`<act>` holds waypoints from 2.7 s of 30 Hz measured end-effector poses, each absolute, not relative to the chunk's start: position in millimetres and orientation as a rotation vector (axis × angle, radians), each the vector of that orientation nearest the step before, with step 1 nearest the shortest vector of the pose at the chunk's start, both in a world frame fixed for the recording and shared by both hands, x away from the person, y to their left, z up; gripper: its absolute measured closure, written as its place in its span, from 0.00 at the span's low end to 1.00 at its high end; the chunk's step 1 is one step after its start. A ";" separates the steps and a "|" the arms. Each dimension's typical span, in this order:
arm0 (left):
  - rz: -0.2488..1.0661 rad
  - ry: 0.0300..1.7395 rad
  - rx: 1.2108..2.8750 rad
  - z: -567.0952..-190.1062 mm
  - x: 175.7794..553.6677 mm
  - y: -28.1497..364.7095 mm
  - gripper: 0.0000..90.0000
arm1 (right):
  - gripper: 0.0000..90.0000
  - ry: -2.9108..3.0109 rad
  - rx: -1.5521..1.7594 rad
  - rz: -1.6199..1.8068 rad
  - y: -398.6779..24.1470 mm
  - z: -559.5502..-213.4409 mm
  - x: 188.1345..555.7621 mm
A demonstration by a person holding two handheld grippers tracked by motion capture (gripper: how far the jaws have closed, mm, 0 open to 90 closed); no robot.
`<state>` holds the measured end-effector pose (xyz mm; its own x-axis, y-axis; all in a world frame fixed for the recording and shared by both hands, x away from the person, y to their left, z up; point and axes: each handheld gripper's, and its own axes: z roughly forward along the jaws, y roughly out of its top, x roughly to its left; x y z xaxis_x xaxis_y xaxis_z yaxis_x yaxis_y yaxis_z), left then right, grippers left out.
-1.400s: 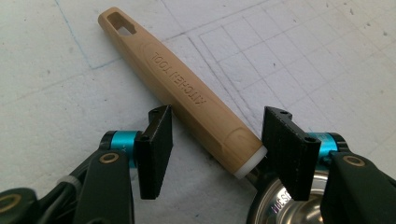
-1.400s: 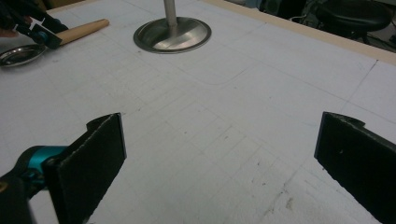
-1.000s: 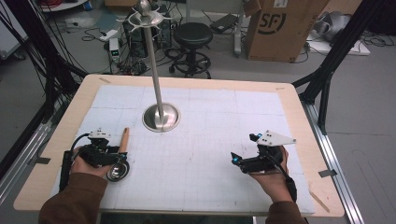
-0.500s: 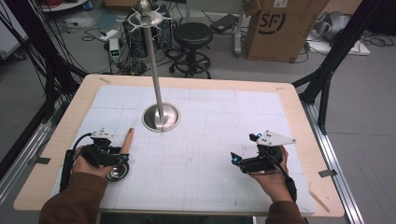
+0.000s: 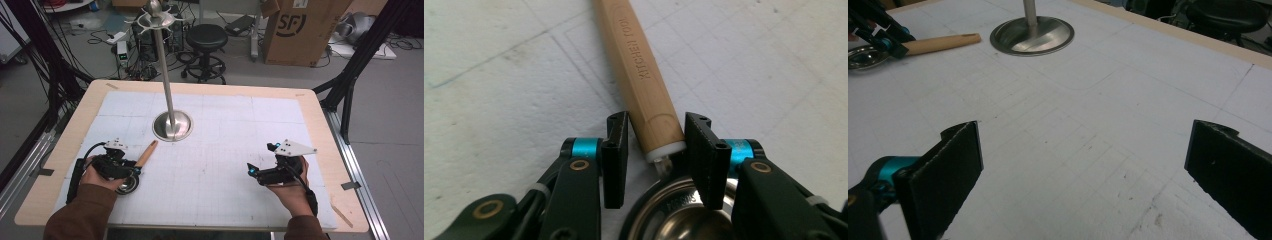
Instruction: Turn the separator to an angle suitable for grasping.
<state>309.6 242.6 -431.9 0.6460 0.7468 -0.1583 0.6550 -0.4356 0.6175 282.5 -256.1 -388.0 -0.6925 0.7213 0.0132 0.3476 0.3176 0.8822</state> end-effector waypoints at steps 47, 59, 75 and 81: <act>0.273 0.945 2.338 -411.5 303.4 209.4 0.42 | 0.01 2.225 0.951 1.306 -254.7 -390.0 283.8; 0.301 0.941 2.448 -415.8 306.4 202.4 0.45 | 0.01 2.232 0.943 1.299 -253.4 -391.1 284.8; 0.243 0.932 2.551 -419.0 309.8 192.9 0.64 | 0.01 2.233 0.947 1.294 -253.7 -391.9 285.1; 0.205 0.933 2.561 -418.9 313.8 193.4 0.67 | 0.01 2.236 0.951 1.293 -252.7 -392.2 285.0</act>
